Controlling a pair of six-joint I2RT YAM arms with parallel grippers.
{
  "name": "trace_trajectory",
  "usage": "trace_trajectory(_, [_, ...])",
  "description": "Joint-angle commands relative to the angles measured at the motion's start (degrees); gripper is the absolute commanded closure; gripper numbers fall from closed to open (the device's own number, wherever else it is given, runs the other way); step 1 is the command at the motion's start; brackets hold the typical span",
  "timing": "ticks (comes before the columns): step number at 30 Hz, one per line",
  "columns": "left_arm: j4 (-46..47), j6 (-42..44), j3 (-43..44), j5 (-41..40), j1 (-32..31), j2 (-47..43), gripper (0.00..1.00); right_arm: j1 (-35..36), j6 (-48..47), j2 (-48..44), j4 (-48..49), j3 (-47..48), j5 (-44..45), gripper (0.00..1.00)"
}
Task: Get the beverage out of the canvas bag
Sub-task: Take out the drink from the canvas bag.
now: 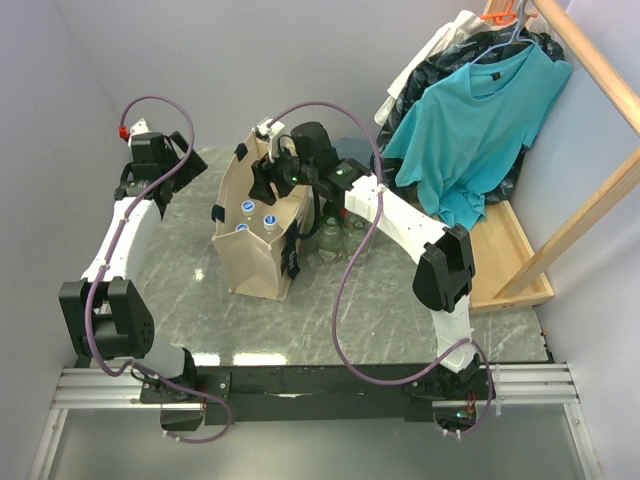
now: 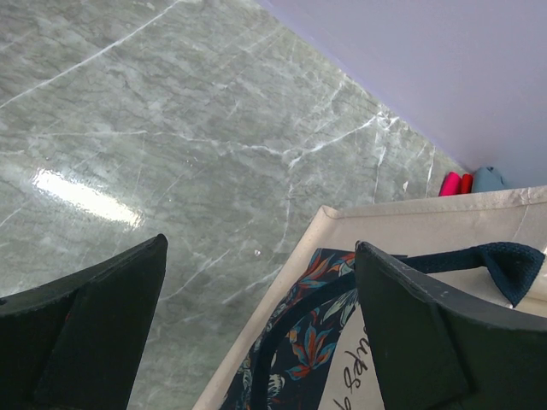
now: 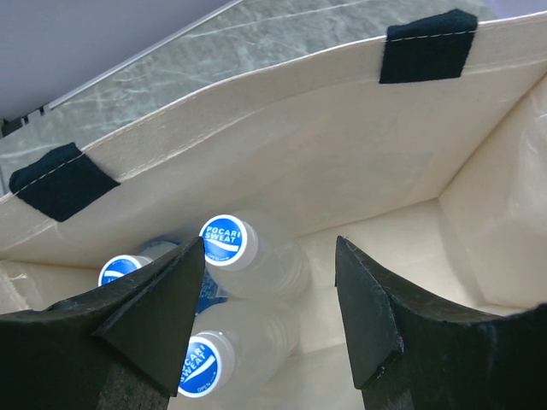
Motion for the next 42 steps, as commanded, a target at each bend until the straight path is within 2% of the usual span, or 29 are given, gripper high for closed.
trace_trajectory(1, [2.35,-0.38,-0.86,1.20,0.05,-1.45,0.04,0.52,-0.31,-0.54,0.15,0.83,-1.99,0.31])
trace_trajectory(10, [2.26,-0.20,-1.21,1.20,0.05,-1.80,0.04,1.22,-0.48,-0.28,-0.81,1.35,-2.60,0.30])
trace_trajectory(14, [2.61,-0.02,-1.39,2.08,0.05,-1.97,0.04,1.75,-1.80,2.35,-7.03,6.96,-2.60,0.30])
trace_trajectory(17, [2.61,-0.02,-1.48,1.90,0.05,-1.89,0.04,2.27,-2.59,3.15,-8.20,7.86,-3.13,0.30])
trace_trajectory(22, [2.52,0.15,-1.30,1.81,-0.04,-1.89,0.04,2.36,-1.37,2.19,-5.30,5.66,-3.22,0.28])
trace_trajectory(32, [1.03,1.56,-0.34,-0.12,0.31,-1.89,0.04,2.45,-1.98,7.54,-11.00,12.25,-4.01,0.24])
trace_trajectory(42, [1.03,1.65,-0.77,0.49,0.66,-2.15,0.04,2.63,-0.66,8.25,-8.64,11.20,-4.80,0.21])
